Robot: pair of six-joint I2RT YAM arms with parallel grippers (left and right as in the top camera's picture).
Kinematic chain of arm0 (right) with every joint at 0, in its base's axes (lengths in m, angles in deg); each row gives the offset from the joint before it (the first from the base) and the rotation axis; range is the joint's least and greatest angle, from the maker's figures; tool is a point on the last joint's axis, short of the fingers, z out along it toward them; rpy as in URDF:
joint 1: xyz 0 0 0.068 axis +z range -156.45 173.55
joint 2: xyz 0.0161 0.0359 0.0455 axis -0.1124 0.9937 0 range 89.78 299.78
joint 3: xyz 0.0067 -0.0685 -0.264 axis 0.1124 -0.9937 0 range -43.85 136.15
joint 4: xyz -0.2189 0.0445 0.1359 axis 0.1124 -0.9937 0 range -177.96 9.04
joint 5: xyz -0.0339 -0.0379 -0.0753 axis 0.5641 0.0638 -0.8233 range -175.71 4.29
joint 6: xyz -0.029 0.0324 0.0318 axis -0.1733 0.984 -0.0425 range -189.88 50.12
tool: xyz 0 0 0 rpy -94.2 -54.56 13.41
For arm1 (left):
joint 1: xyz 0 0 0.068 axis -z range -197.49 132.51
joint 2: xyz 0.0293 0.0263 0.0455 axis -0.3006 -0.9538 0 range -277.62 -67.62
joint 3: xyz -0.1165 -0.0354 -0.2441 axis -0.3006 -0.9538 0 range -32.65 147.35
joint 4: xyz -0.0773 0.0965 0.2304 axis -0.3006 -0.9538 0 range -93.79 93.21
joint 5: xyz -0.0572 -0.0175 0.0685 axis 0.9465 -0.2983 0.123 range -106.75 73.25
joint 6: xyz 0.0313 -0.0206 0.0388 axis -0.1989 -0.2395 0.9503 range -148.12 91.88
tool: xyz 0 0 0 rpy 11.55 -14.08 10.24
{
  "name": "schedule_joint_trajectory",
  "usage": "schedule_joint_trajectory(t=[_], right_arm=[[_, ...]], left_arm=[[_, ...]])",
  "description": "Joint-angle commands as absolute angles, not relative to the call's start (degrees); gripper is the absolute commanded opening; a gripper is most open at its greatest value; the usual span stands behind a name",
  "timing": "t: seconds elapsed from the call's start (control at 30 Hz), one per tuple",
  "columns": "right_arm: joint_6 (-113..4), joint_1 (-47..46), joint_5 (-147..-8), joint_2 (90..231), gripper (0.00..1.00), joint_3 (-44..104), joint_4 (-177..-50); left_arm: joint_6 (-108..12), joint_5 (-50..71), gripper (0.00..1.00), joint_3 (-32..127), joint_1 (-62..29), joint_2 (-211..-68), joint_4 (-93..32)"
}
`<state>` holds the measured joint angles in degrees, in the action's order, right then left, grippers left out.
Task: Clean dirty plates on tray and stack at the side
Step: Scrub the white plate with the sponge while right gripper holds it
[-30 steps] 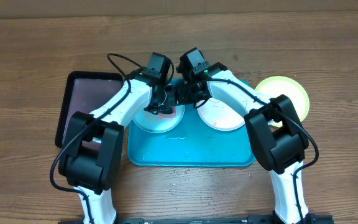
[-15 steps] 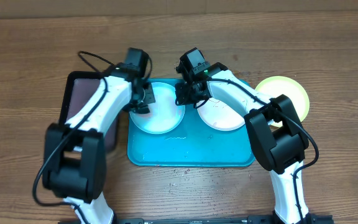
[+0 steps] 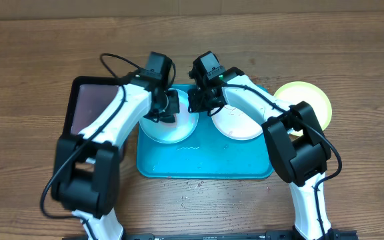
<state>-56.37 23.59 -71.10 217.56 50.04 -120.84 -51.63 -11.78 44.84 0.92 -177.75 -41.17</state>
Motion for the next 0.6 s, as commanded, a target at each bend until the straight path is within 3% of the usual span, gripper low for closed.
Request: schedule_joint_trajectory(t=[0.0,0.2,0.57], right_arm=[[-55.86,23.85,-71.18,218.42,0.06,50.6,-120.97],[-55.86,23.85,-71.18,218.42,0.06,50.6,-121.34],[-54.81,23.85,-71.23,218.42,0.06,50.6,-121.58]], left_arm=[[-49.75,-11.84,0.04,44.73,1.23,-181.49,-41.65],[-49.94,-18.9,0.04,44.89,-1.09,-180.75,-43.55],[-48.22,-18.68,0.04,44.89,-6.16,-168.57,-46.04]])
